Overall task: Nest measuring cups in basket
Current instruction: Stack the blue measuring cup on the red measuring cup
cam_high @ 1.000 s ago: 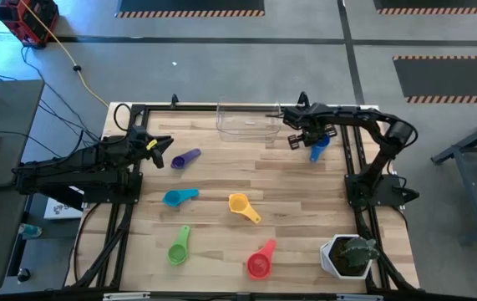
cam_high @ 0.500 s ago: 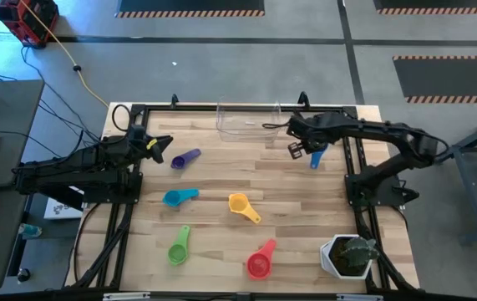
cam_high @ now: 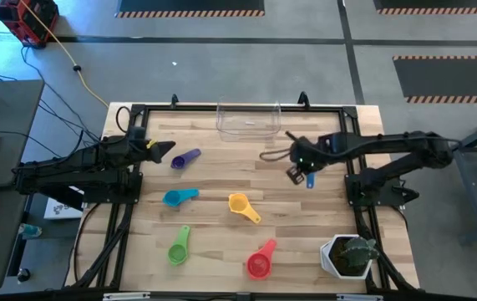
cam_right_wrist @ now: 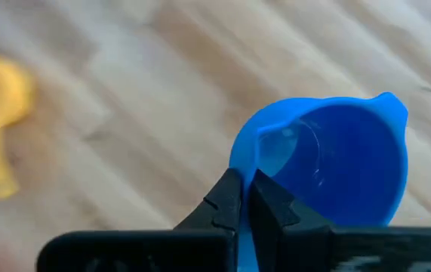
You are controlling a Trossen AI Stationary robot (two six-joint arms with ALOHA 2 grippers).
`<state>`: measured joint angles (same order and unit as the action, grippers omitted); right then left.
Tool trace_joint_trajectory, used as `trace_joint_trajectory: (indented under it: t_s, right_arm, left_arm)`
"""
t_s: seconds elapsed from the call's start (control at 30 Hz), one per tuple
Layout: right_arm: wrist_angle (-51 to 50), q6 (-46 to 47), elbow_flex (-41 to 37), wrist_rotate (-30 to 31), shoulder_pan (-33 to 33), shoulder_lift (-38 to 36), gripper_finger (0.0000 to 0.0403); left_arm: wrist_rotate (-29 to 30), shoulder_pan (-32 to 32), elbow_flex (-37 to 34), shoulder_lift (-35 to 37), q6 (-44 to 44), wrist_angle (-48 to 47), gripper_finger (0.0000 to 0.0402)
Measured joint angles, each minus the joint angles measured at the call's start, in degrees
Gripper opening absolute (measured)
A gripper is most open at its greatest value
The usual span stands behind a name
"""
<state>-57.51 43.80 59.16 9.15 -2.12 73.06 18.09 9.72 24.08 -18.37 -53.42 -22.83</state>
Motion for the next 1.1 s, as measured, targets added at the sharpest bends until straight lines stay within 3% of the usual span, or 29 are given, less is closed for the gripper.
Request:
trace_joint_trajectory:
  t_s: [0.2, 0.47, 0.63, 0.83, 0.97, 1.1]
  right_arm:
    - [9.9, -0.3, 0.0, -0.4, 7.9, 0.0, 0.0002]
    - [24.3, -0.3, 0.0, 1.6, 17.3, 0.0, 0.0002]
    - [33.7, -3.3, 0.0, 2.3, 20.0, 0.0, 0.0002]
    - [42.9, -14.8, 0.0, 1.8, 20.7, 0.0, 0.0002]
    - [45.9, -25.6, 0.0, -2.3, 20.7, 0.1, 0.0002]
    - [46.1, -34.8, 0.0, -6.6, 21.6, 0.1, 0.0003]
  left_arm:
    - [-8.7, 0.0, 0.0, 0.0, -5.3, 0.0, 0.0074]
    - [-14.7, 0.0, 0.0, 0.0, -10.8, 0.0, 0.0074]
    - [-15.3, 0.0, 0.0, 0.0, -14.0, 0.3, 0.0074]
    - [-14.7, 0.0, 0.0, -0.9, -16.5, 4.3, 0.0074]
    - [-10.1, 0.0, 0.0, -2.7, -16.6, 4.5, 0.0074]
    - [-9.1, 0.0, 0.0, -5.0, -16.6, 4.5, 0.0074]
